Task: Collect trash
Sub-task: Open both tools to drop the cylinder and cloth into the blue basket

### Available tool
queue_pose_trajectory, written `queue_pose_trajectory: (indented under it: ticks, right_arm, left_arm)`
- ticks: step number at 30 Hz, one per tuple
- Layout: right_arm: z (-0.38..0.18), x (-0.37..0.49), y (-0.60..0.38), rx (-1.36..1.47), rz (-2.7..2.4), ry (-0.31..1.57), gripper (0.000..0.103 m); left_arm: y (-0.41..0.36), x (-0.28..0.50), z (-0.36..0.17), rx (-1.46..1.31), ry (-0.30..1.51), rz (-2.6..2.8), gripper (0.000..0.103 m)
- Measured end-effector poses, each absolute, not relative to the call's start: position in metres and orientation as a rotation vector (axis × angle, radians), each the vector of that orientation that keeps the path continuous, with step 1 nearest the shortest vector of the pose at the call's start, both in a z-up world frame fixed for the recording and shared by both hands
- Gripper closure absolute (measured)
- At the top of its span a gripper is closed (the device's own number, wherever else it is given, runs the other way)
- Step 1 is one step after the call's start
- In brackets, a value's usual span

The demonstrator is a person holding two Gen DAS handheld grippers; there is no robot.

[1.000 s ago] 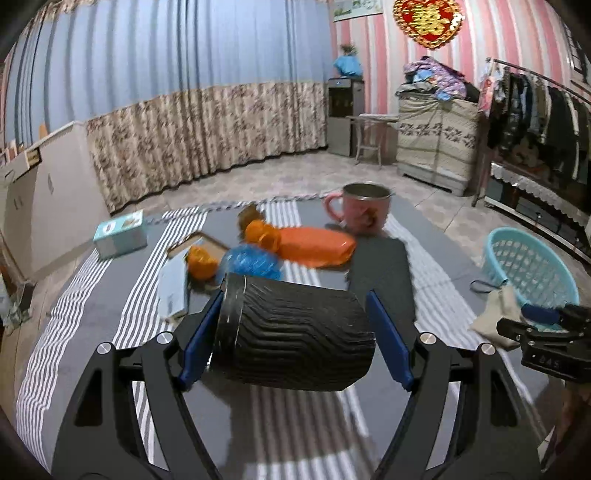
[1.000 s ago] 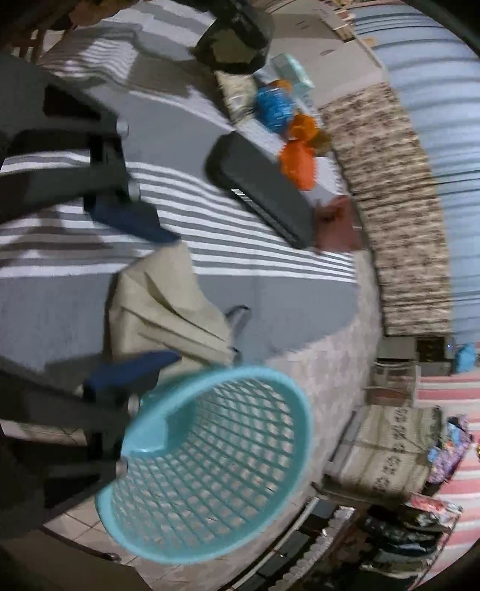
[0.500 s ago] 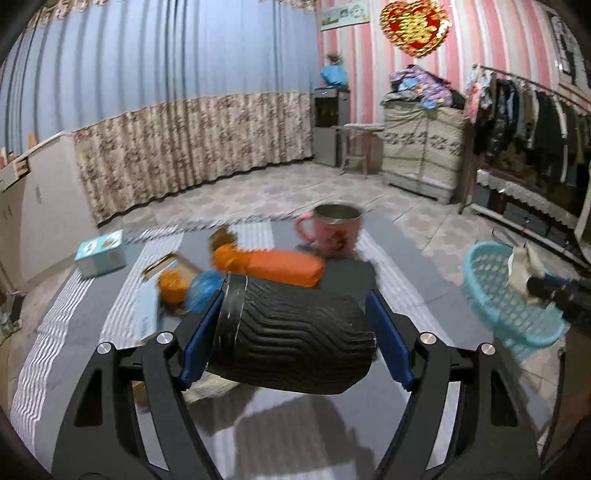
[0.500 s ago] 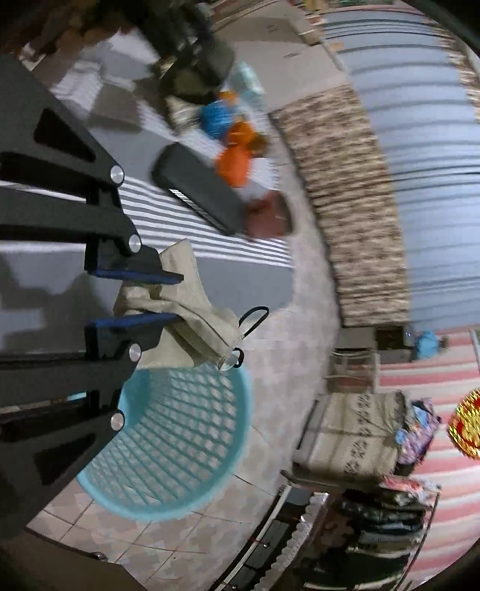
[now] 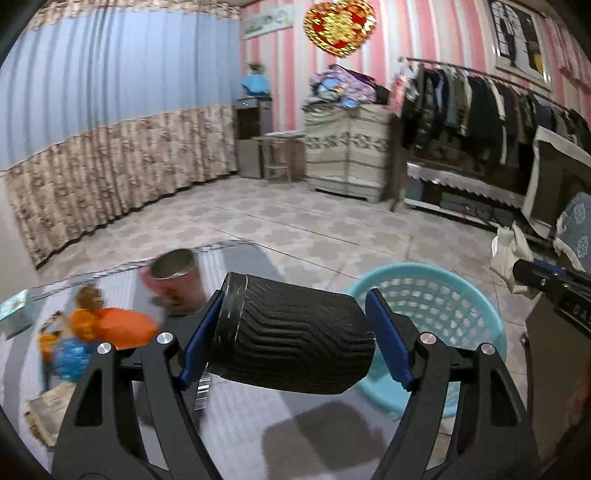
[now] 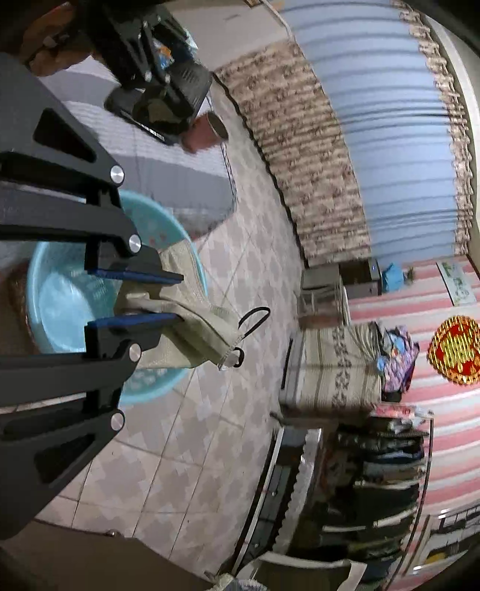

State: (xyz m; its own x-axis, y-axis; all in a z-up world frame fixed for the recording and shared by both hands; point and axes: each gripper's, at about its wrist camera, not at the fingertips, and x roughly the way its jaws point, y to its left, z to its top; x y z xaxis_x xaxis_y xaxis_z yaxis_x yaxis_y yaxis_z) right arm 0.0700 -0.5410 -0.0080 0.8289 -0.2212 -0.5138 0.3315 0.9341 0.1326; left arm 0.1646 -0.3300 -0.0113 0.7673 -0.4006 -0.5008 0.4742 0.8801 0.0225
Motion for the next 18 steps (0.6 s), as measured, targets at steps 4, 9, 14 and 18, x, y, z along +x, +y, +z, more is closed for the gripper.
queue_pose_trajectory:
  ticks: [4, 9, 14, 18]
  right_arm:
    - [-0.016, 0.067, -0.561, 0.240, -0.332, 0.525, 0.087]
    - [-0.024, 0.069, -0.576, 0.294, -0.339, 0.520, 0.087]
    - [-0.031, 0.075, -0.575, 0.296, -0.330, 0.539, 0.087]
    - [-0.034, 0.078, -0.573, 0.300, -0.323, 0.549, 0.087]
  left_arm:
    - [-0.364, 0.175, -0.024, 0.144, 0.549, -0.530, 0.028]
    - [-0.395, 0.177, -0.037, 0.162, 0.568, -0.580, 0.028]
    - [-0.400, 0.182, -0.043, 0.147, 0.602, -0.584, 0.013]
    - [-0.387, 0.187, -0.036, 0.137, 0.588, -0.540, 0.010]
